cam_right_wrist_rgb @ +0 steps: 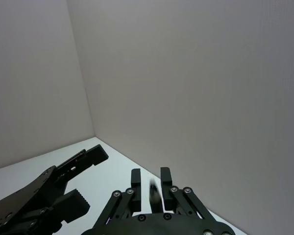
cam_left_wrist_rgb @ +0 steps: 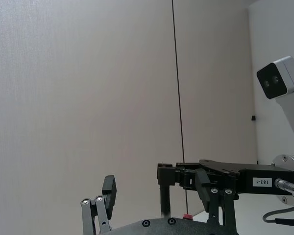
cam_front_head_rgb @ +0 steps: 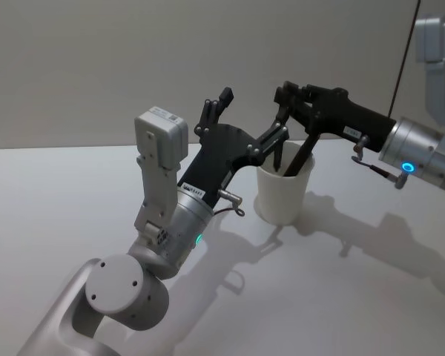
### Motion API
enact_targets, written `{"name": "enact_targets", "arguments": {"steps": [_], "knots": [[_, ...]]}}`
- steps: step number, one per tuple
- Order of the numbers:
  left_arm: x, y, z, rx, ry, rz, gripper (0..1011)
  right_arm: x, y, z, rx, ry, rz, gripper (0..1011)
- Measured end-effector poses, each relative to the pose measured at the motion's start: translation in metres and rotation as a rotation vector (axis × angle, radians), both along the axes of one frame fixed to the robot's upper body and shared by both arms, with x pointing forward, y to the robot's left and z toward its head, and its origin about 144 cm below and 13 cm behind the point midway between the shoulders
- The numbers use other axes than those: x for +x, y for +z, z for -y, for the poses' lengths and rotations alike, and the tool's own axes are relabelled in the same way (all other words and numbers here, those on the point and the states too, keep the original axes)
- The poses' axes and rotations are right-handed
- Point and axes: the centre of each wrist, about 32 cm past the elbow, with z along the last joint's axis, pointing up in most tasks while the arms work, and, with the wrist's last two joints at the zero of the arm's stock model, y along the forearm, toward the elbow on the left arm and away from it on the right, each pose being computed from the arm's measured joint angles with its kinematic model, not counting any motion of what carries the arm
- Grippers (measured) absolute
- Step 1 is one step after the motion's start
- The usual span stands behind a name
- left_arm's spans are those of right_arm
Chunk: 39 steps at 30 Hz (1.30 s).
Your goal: Place the pen into the pen holder.
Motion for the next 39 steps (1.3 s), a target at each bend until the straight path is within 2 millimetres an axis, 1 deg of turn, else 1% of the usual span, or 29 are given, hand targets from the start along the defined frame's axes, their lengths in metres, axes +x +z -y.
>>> {"name": "enact_targets", "arguments": {"steps": [1,2,4,5,8,10,11,12,13,14,15,16,17,22,24,25,28,34,39], "knots": [[0.0000,0.0000,0.0000,0.000,0.000,0.000,1001,0.0001,-0.0002,-0.0001,0.000,0.000,0.000,206],[0.0000,0.0000,0.0000,0.000,0.000,0.000,1001,0.0003,-0.0007,-0.0004,0.000,0.000,0.001,263],[0.0000,0.0000,0.0000,0.000,0.000,0.000,1001,0.0004,-0.0011,-0.0006,-0.001,0.000,0.001,301],[0.0000,0.0000,0.0000,0.000,0.000,0.000,1001,0.0005,-0.0014,-0.0008,-0.001,0.000,0.001,356],[0.0000,0.0000,0.0000,0.000,0.000,0.000,1001,0.0007,-0.0018,-0.0013,-0.001,0.000,0.002,435],[0.0000,0.0000,0.0000,0.000,0.000,0.000,1001,0.0007,-0.0021,-0.0015,0.000,0.000,0.003,513],[0.0000,0.0000,0.0000,0.000,0.000,0.000,1001,0.0008,-0.0023,-0.0015,0.000,0.000,0.003,513],[0.0000,0.0000,0.0000,0.000,0.000,0.000,1001,0.0008,-0.0024,-0.0016,-0.001,0.000,0.003,554],[0.0000,0.0000,0.0000,0.000,0.000,0.000,1001,0.0009,-0.0025,-0.0017,-0.001,0.000,0.003,616],[0.0000,0.0000,0.0000,0.000,0.000,0.000,1001,0.0009,-0.0026,-0.0017,-0.001,0.000,0.003,616],[0.0000,0.0000,0.0000,0.000,0.000,0.000,1001,0.0009,-0.0027,-0.0018,-0.001,0.000,0.003,657],[0.0000,0.0000,0.0000,0.000,0.000,0.000,1001,0.0009,-0.0027,-0.0018,-0.001,0.000,0.003,670],[0.0000,0.0000,0.0000,0.000,0.000,0.000,1001,0.0010,-0.0028,-0.0019,-0.001,0.000,0.003,727],[0.0000,0.0000,0.0000,0.000,-0.001,0.000,1001,0.0012,-0.0030,-0.0016,-0.001,-0.002,0.004,858],[0.0000,0.0000,0.0001,0.000,-0.001,0.001,1001,0.0012,-0.0029,-0.0013,-0.001,-0.003,0.004,894],[-0.0001,0.0000,0.0001,0.000,-0.001,0.002,1002,0.0012,-0.0029,-0.0011,-0.001,-0.004,0.005,937],[-0.0001,0.0001,0.0001,-0.001,-0.002,0.003,1002,0.0011,-0.0023,-0.0003,-0.001,-0.010,0.009,997],[0.0000,0.0001,0.0000,0.000,0.000,0.000,1002,-0.0007,0.0000,0.0018,0.001,-0.026,0.025,1000],[0.0000,0.0000,-0.0001,0.000,0.000,0.000,1001,-0.0029,0.0029,0.0074,0.000,-0.070,0.047,1000]]}}
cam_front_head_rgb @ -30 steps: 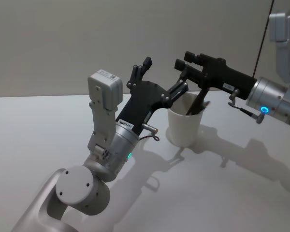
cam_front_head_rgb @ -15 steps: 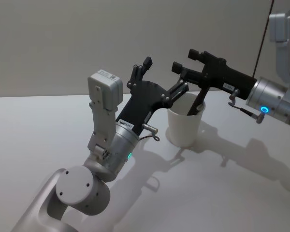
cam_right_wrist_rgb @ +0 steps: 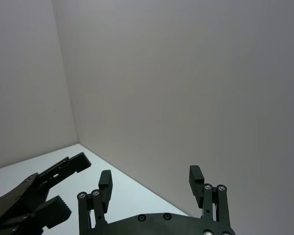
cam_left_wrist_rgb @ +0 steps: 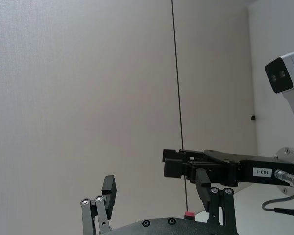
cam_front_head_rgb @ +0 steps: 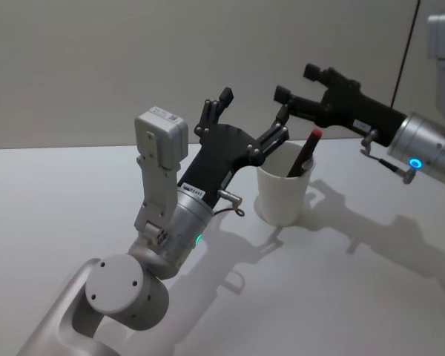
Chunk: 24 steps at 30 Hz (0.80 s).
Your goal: Place the pen into the pen holder.
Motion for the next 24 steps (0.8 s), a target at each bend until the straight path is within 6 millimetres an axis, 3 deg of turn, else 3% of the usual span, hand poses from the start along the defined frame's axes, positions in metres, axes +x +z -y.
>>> {"name": "enact_targets", "arguments": {"steps": [24], "knots": [[0.000,0.000,0.000,0.000,-0.001,0.000,1001,0.000,0.009,0.040,0.007,-0.313,0.057,1000]]}}
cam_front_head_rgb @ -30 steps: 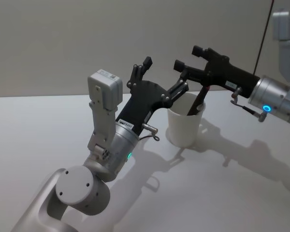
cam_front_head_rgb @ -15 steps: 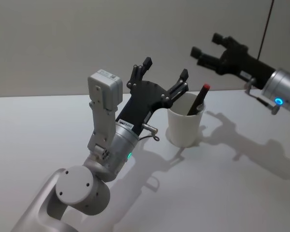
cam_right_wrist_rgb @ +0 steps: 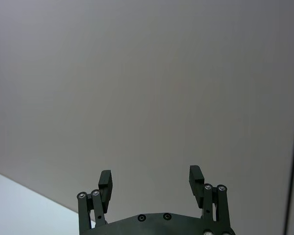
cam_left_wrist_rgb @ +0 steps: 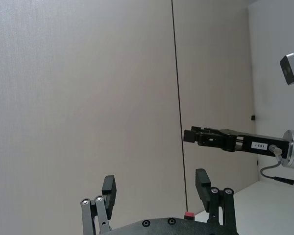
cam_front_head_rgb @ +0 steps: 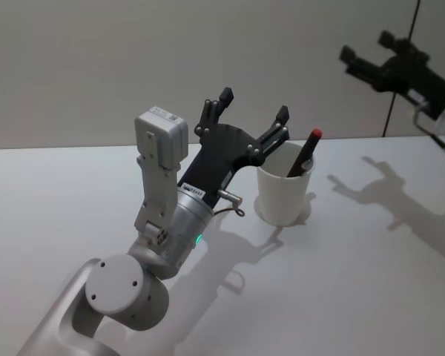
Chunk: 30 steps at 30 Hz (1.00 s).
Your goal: Place the pen into the pen holder.
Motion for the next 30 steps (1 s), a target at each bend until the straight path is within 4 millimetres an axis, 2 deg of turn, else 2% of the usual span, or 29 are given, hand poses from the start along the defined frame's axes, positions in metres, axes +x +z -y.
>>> {"name": "enact_targets", "arguments": {"steps": [19,30], "knots": [[0.000,0.000,0.000,0.000,0.000,0.000,1001,-0.005,-0.008,0.047,0.018,-0.305,-0.023,1000],[-0.001,0.001,-0.007,0.045,0.018,-0.024,1001,-0.009,-0.013,0.046,0.014,-0.322,-0.029,1000]]}}
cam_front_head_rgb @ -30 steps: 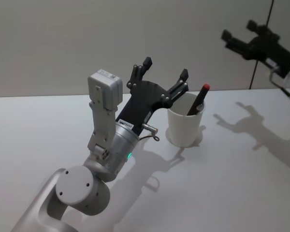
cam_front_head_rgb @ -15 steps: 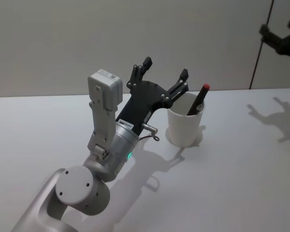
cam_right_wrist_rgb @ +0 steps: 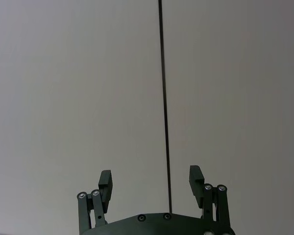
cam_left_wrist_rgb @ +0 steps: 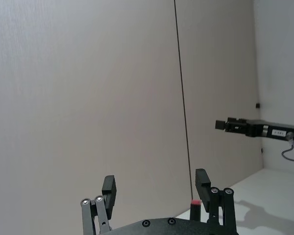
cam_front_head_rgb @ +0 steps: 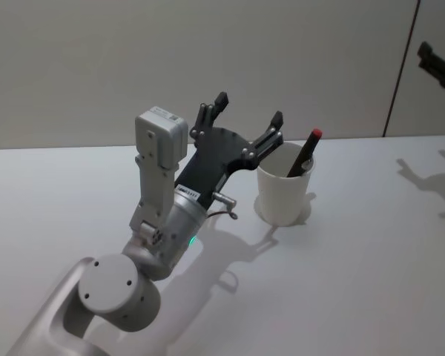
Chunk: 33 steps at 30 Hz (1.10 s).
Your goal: Place the pen into the pen holder.
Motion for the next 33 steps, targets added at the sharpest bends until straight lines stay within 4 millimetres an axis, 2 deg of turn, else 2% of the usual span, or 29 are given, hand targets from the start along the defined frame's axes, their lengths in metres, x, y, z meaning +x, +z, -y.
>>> {"name": "enact_targets", "arguments": {"steps": [5,21,33], "knots": [[-0.002,0.002,-0.008,0.051,0.024,-0.025,1001,-0.007,-0.006,-0.008,-0.010,0.008,-0.008,1000],[-0.010,0.009,-0.037,0.248,0.131,-0.111,1001,-0.047,-0.032,-0.042,-0.052,0.037,-0.042,1000],[-0.012,0.011,-0.042,0.290,0.156,-0.126,1001,-0.079,-0.045,-0.064,-0.077,0.048,-0.061,1000]]}}
